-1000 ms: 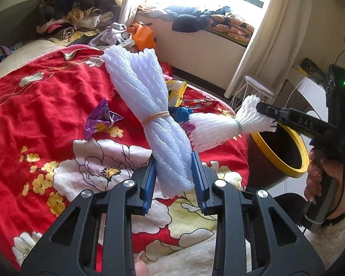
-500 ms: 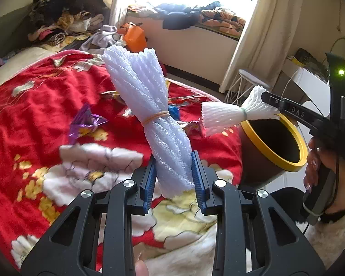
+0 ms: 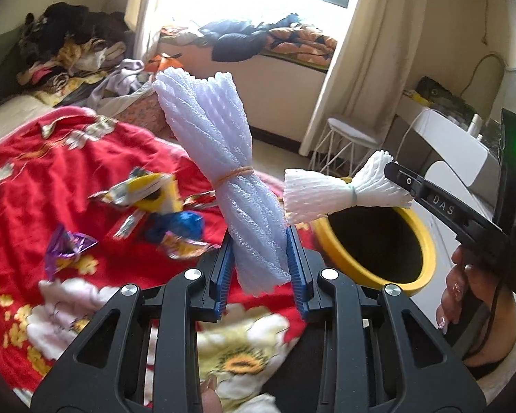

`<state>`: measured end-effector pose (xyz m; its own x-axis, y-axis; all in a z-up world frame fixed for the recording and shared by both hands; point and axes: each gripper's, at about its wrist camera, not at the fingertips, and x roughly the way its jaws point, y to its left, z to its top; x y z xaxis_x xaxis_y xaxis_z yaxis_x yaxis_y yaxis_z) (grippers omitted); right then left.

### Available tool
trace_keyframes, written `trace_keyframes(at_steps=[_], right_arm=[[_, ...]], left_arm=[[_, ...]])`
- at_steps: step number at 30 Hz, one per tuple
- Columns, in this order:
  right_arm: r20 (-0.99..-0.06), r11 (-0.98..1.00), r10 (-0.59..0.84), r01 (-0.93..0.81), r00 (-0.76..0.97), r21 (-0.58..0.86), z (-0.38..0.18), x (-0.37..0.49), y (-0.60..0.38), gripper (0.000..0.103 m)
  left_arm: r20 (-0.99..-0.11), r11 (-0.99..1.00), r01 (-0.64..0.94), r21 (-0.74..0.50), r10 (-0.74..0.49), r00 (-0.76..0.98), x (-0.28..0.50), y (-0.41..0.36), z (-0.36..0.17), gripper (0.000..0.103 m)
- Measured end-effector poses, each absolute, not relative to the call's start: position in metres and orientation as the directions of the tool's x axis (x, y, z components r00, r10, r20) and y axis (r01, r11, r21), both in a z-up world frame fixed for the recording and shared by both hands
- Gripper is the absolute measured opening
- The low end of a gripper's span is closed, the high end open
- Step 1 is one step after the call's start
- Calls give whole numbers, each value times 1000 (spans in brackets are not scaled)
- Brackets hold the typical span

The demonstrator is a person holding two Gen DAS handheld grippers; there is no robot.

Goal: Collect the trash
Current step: 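Carry both held foam sleeves over the trash bin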

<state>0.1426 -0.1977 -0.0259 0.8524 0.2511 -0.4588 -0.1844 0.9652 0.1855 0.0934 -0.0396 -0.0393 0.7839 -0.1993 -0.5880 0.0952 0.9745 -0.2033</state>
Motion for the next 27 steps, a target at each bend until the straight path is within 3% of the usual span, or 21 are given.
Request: trace_keyframes(at_steps=[27], right_arm=[[-372,953,94,24,923,302,-13,132,-307,9]], left_arm=[[-543,954,242,-177,-300,784,104,-112,-9,24]])
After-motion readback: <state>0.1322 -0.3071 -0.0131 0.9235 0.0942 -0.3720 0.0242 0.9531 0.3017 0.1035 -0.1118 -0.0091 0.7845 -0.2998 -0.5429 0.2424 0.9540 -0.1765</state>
